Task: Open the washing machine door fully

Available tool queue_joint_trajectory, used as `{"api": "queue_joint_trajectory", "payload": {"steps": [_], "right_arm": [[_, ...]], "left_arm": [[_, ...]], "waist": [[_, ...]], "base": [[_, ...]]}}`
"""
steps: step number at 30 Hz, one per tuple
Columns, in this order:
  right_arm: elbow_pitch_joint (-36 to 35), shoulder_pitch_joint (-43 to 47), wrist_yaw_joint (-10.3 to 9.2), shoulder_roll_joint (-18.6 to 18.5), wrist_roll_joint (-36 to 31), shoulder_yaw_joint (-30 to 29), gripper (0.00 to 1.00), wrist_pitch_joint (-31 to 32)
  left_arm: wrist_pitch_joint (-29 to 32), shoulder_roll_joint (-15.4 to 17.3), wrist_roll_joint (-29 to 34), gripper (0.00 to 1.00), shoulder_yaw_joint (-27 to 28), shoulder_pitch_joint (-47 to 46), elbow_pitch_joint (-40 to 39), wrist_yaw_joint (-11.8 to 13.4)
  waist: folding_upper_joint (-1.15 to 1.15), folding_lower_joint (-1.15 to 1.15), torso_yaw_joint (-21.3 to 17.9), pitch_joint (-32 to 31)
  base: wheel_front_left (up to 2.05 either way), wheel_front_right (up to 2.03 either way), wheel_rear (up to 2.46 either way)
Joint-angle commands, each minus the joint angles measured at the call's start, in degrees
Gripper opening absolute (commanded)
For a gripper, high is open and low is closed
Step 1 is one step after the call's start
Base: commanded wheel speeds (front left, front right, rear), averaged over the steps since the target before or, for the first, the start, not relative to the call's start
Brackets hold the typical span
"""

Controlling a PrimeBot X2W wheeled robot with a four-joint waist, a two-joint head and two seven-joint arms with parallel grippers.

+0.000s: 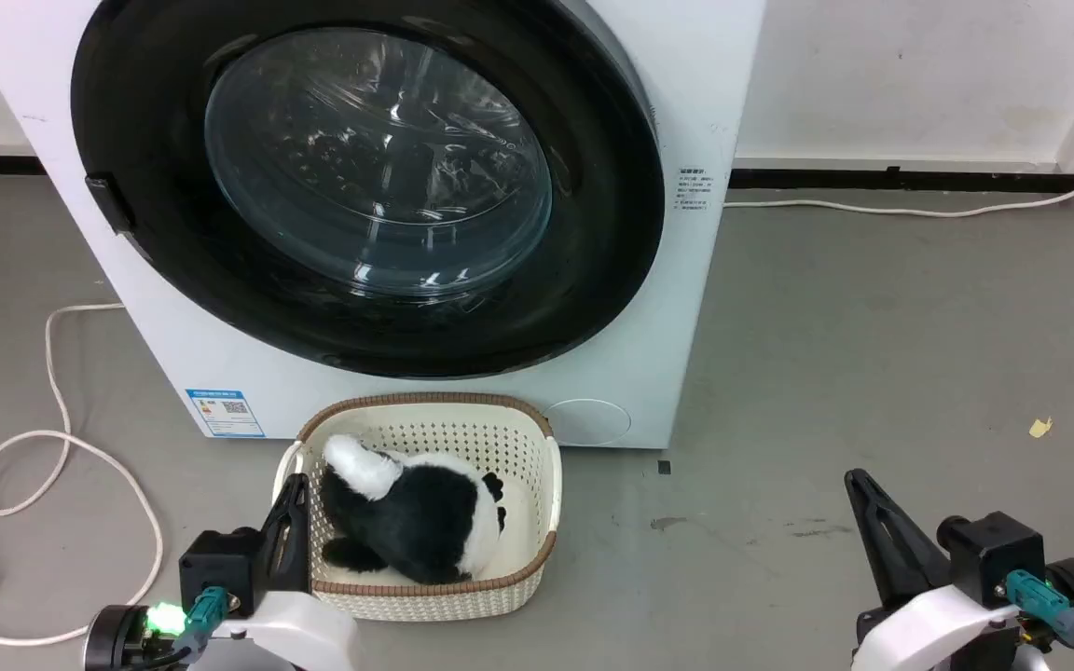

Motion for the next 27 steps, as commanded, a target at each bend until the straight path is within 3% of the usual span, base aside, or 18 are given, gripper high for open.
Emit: {"api": "queue_joint_trajectory", "payload": {"steps": [1,27], "right_arm": [[-0.24,-0.66,-0.09,0.30,-0.41,-0.04,0.00,0.02],[-0.24,-0.66,-0.09,0.30,-0.41,-0.04,0.00,0.02]], "left_arm": [[0.02,0.06,0.52,0.00,-0.03,-0.89,-0.21,0.16],[0.02,0.06,0.52,0.00,-0.03,-0.89,-0.21,0.16]], "waist": [[0.00,0.00,0.00,0.00],[0.00,0.00,0.00,0.00]], "base": [[0.00,0.00,0.00],[0.00,0.00,0.00]]}}
